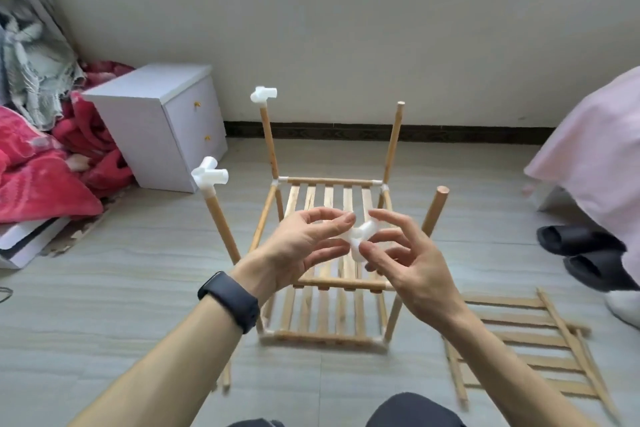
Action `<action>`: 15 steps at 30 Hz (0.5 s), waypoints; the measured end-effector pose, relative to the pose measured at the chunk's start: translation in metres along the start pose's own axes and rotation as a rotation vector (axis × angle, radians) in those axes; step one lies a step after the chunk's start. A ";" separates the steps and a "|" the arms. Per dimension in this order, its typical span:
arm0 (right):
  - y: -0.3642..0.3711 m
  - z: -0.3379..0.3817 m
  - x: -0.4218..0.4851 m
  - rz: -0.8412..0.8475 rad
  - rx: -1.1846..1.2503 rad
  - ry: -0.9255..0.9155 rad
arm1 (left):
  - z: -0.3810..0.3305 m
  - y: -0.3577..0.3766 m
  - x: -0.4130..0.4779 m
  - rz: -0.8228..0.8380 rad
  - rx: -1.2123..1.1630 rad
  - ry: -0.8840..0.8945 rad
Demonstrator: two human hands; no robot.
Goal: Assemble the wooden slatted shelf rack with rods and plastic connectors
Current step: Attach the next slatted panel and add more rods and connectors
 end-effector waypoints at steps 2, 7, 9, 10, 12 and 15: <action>-0.017 0.012 -0.002 -0.091 -0.115 -0.089 | -0.009 0.018 0.005 0.017 0.017 0.047; -0.045 0.049 -0.005 -0.329 -0.520 -0.427 | -0.026 0.059 0.017 0.086 0.085 0.159; -0.057 0.055 -0.003 -0.373 -0.569 -0.480 | -0.032 0.070 0.021 0.114 0.122 0.206; -0.068 0.055 -0.002 -0.390 -0.537 -0.461 | -0.034 0.073 0.023 0.114 0.134 0.224; -0.094 0.054 0.002 -0.450 -0.365 -0.363 | -0.032 0.075 0.030 0.070 0.209 0.250; -0.123 0.049 0.011 -0.478 -0.218 -0.234 | -0.011 0.075 0.045 -0.014 0.643 0.288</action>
Point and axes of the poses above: each hand's wrist, its own x-axis towards the middle knuckle, its own y-axis out of the palm, z = x × y, the point moved 6 cm from there along x, towards the middle knuckle, and after that the axes turned 5 degrees about y, right-handed, at the moved point
